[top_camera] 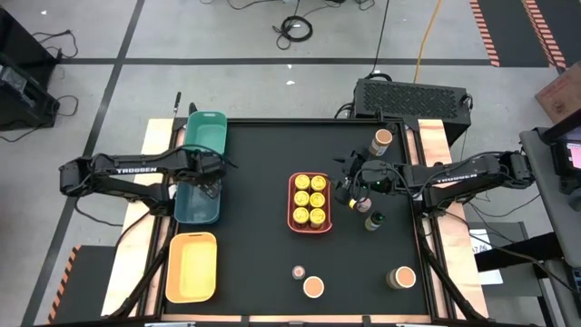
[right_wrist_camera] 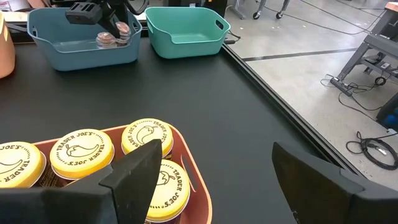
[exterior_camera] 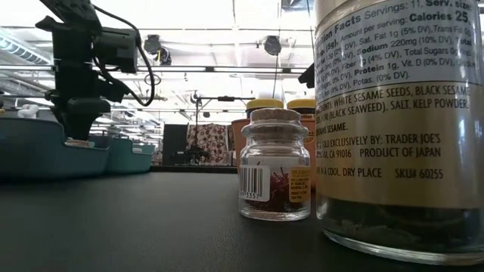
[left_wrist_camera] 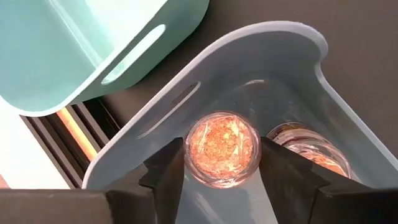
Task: Sort spices by type
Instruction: Put the brown seasoning bottle in the blue bin
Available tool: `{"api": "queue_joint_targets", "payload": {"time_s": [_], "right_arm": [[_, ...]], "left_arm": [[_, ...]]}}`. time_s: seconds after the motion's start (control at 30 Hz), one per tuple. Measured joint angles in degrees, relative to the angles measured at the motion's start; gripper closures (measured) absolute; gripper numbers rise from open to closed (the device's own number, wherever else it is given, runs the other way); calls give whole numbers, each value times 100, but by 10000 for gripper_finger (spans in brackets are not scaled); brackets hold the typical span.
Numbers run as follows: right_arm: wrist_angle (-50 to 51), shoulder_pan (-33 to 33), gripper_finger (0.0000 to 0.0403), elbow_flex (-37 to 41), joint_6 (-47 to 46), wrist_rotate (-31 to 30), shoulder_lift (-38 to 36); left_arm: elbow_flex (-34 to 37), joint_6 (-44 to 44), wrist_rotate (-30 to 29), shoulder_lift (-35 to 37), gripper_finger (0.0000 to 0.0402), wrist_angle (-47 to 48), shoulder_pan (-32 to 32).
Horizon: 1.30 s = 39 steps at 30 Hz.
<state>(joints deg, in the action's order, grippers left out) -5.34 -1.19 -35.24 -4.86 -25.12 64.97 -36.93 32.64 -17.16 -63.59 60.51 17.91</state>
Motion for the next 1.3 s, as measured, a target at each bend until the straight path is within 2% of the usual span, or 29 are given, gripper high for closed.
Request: {"api": "queue_joint_targets", "payload": {"time_s": [0.33,0.5,0.9,0.97,1.17,1.3], "right_arm": [[0,0,103,0,0,2,0],[0,0,103,0,0,2,0],[-1,0,103,0,-1,2,0],[-1,0,103,0,0,2,0],[-1,0,103,0,22,2,0],[-1,0,103,0,24,2,0]], "left_arm": [[0,-16,12,0,138,9,0],[-71,-55,91,0,135,167,0],[-1049,-861,-111,94,134,438,-3],[-1109,-1062,107,94,134,232,-8],[-1110,-1712,1616,92,134,-1015,-345],[-1110,-1850,1969,92,134,-1796,-736]]}}
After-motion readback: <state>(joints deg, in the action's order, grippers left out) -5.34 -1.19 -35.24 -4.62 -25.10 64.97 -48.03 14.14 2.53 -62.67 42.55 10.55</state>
